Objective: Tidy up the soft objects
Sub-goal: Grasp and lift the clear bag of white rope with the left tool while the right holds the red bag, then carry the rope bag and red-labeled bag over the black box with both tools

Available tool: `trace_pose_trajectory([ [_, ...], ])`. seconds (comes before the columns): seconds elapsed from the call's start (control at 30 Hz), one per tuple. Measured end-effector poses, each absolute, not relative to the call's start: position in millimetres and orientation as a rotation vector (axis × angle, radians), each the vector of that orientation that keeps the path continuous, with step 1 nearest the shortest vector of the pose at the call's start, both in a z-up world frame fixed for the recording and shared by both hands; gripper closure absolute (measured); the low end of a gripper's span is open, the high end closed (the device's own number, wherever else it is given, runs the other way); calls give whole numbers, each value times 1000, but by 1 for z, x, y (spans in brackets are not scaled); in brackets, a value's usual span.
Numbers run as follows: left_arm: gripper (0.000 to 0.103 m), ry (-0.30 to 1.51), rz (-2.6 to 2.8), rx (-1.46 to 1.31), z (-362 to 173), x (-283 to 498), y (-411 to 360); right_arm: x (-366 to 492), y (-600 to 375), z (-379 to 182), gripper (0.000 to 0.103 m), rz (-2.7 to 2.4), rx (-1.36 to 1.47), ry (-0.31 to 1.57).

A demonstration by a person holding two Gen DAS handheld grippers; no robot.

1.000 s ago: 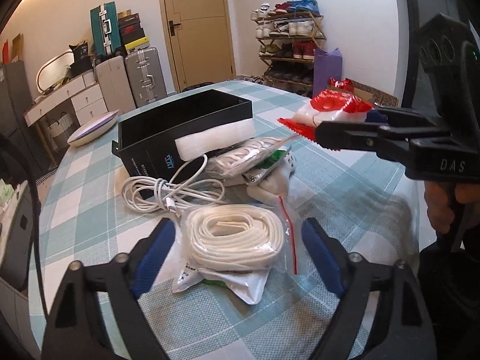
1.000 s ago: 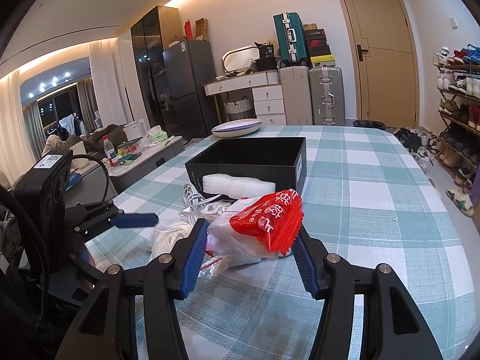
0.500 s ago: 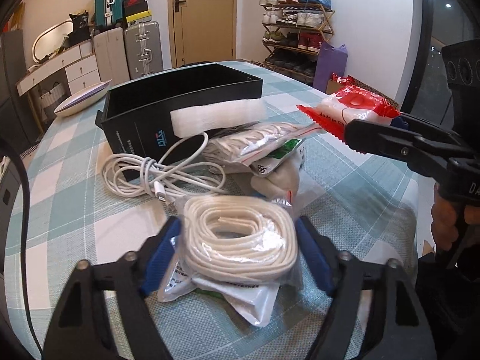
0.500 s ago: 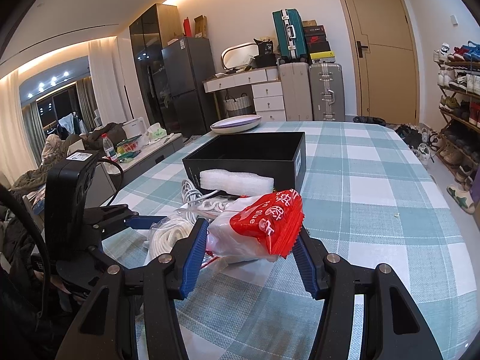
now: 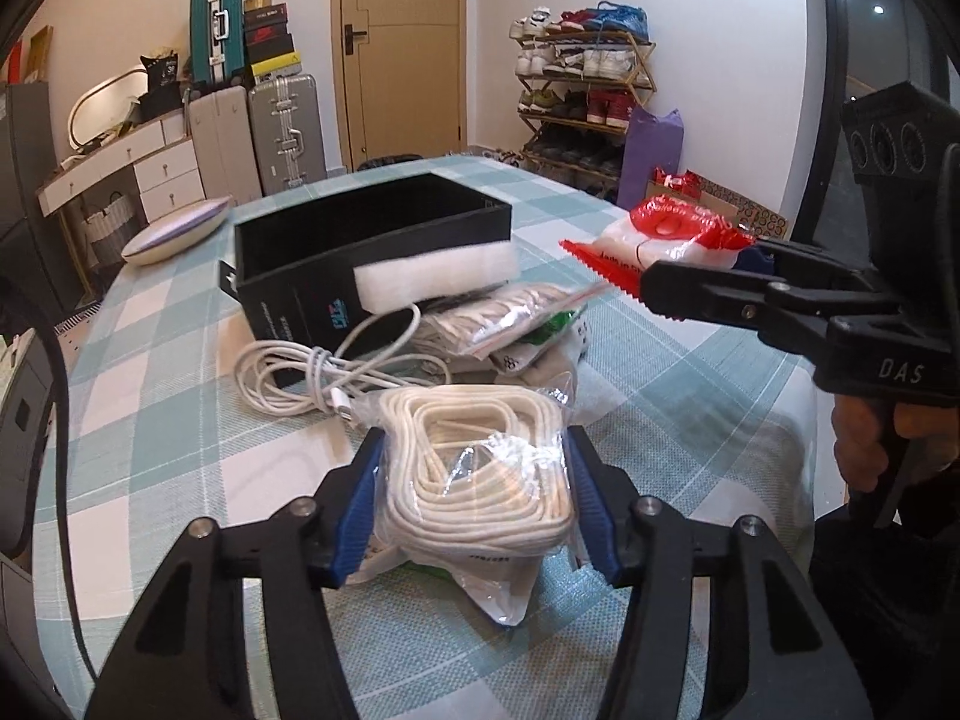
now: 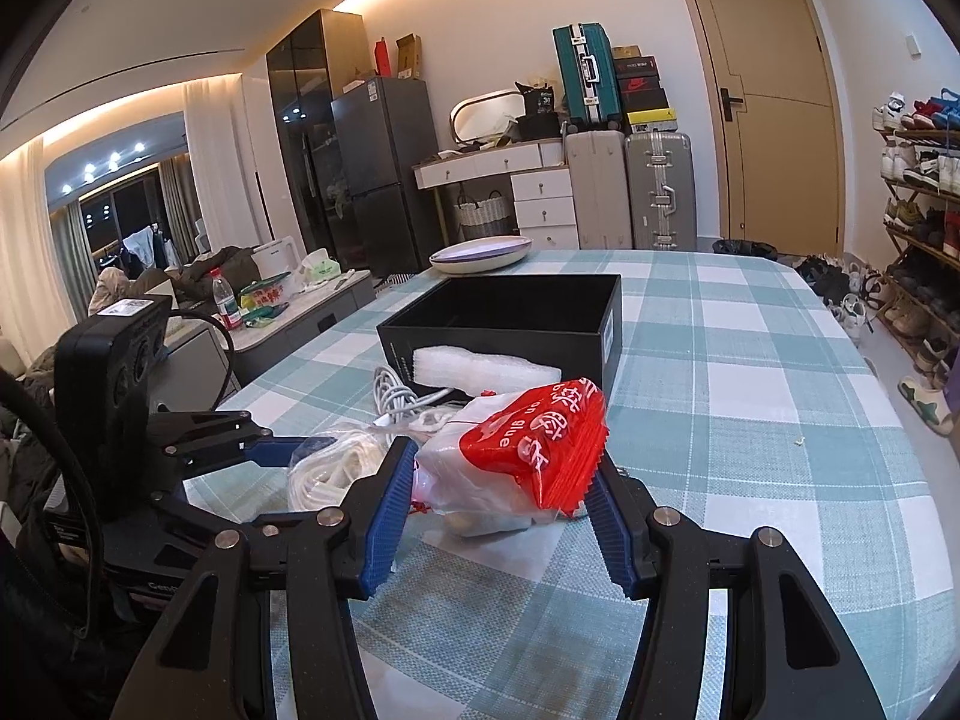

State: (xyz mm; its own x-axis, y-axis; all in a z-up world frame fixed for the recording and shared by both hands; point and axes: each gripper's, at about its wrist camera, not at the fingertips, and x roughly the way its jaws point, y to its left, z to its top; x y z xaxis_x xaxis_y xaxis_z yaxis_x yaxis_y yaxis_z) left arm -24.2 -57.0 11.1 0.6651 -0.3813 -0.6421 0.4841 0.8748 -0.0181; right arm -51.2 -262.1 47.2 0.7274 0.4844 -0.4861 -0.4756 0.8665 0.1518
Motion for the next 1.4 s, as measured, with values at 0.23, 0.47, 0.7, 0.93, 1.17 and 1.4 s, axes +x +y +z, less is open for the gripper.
trace_pose_trajectory([
  [0.23,46,634,-437,107,32,-22,-37,-48,-261,59,47,535,34,531],
  [0.47,46,608,-356,48,42,-7,-19,-41,-258,71,47,541,26,510],
  [0.7,46,580,-306,19,57,12,-4,-32,-254,80,47,551,19,503],
  [0.93,45,556,-266,16,70,30,2,-19,-255,88,47,560,42,503],
  [1.17,45,553,-248,24,73,47,3,-2,-272,96,47,563,91,501],
  [1.4,45,565,-235,22,70,63,1,16,-292,100,47,523,65,509],
])
